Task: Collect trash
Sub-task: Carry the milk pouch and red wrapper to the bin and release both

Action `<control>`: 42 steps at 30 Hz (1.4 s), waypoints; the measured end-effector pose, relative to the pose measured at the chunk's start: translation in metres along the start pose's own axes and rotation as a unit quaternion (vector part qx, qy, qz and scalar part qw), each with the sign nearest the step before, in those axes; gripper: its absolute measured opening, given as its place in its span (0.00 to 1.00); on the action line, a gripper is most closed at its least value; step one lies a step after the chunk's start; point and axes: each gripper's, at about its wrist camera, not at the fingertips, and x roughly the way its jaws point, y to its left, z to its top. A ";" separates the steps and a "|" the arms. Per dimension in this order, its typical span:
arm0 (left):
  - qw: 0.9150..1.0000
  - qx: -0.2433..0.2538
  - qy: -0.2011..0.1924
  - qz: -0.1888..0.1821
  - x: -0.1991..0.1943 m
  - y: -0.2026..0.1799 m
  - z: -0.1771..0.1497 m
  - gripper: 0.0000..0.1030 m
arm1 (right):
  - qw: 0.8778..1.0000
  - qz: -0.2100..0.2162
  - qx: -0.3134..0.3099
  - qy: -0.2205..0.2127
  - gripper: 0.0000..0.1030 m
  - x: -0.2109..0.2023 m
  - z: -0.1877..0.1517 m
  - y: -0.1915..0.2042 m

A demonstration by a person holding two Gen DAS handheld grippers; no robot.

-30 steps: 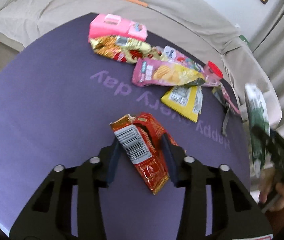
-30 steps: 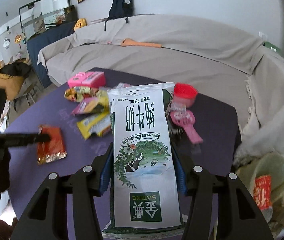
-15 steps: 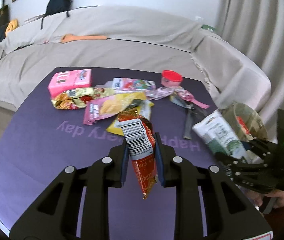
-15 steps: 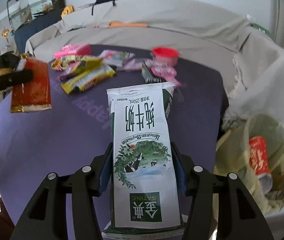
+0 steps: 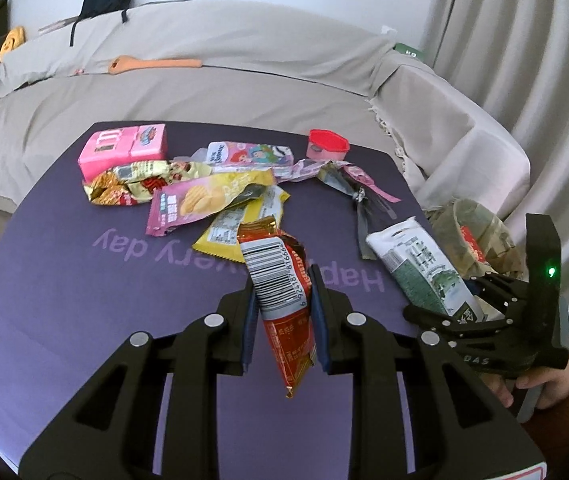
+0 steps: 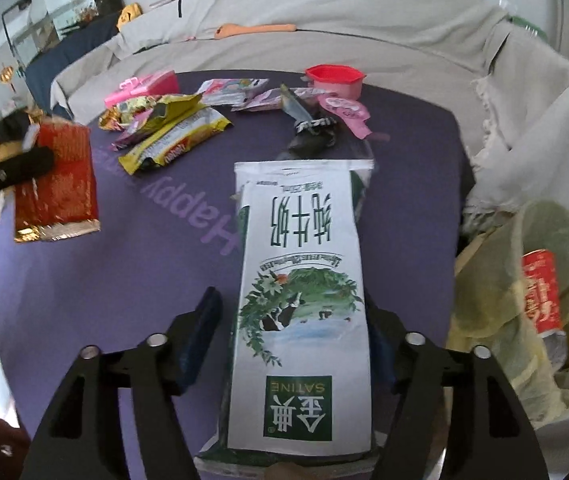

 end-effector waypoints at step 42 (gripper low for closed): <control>0.979 0.148 -0.002 -0.141 0.081 -0.263 0.075 0.22 | 0.966 -0.169 0.076 -0.183 0.49 -0.164 0.002 -0.191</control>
